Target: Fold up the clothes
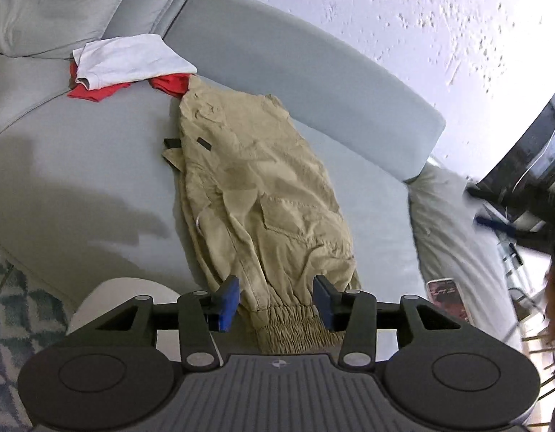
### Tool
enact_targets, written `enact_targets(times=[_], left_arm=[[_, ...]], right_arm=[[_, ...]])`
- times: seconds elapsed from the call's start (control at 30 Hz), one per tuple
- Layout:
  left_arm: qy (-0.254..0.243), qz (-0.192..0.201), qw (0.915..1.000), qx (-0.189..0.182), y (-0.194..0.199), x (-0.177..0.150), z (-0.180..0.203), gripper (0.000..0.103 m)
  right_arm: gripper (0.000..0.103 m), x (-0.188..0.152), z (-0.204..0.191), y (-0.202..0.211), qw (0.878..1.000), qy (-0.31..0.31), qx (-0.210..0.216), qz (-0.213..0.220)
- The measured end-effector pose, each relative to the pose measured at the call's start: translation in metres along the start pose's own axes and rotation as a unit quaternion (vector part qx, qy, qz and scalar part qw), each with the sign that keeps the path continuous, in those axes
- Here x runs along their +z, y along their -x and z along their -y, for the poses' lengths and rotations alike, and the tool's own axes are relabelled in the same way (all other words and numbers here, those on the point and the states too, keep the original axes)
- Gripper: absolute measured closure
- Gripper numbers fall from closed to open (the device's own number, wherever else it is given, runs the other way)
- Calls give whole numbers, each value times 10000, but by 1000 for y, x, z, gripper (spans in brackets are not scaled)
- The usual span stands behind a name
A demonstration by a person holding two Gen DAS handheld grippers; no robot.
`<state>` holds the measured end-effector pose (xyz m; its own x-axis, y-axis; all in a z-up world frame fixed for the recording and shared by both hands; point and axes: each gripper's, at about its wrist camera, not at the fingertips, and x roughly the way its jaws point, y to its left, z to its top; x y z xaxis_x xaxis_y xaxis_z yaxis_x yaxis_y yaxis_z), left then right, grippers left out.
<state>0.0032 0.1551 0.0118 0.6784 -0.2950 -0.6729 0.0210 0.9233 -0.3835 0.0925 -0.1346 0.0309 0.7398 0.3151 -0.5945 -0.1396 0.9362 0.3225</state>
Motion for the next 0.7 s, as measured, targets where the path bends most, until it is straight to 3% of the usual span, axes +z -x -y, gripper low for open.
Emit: enact_targets(times=[0.1, 0.13, 0.17, 0.2, 0.23, 0.37, 0.53, 0.67, 0.7], left_arm=[[-377, 132, 9990, 181, -19, 12, 8, 65], [-517, 195, 9981, 257, -27, 17, 11, 68], [-559, 216, 9976, 332, -36, 23, 13, 80], [-538, 221, 9976, 363, -45, 29, 13, 93], [-495, 242, 9979, 343, -54, 36, 13, 95], [-386, 210, 9990, 108, -95, 65, 13, 96], [-265, 127, 9994, -163, -146, 91, 7, 95], [-62, -356, 9988, 326, -189, 75, -25, 97], [31, -421, 9984, 387, -195, 67, -35, 93]], right_arm=[[36, -38, 6, -19, 9996, 35, -48, -284], [50, -48, 7, -29, 9993, 101, 5, -355], [69, -56, 7, -39, 9990, 179, 83, -405], [76, -61, 5, -51, 9984, 280, 179, -467], [80, -64, 3, -64, 9974, 369, 254, -556], [83, -58, -5, -105, 9951, 547, 523, -642], [79, -14, -8, -161, 9935, 434, 859, -602], [79, 10, 3, -211, 9913, -6, 1031, -819], [79, 15, 6, -224, 9902, -135, 1078, -874]])
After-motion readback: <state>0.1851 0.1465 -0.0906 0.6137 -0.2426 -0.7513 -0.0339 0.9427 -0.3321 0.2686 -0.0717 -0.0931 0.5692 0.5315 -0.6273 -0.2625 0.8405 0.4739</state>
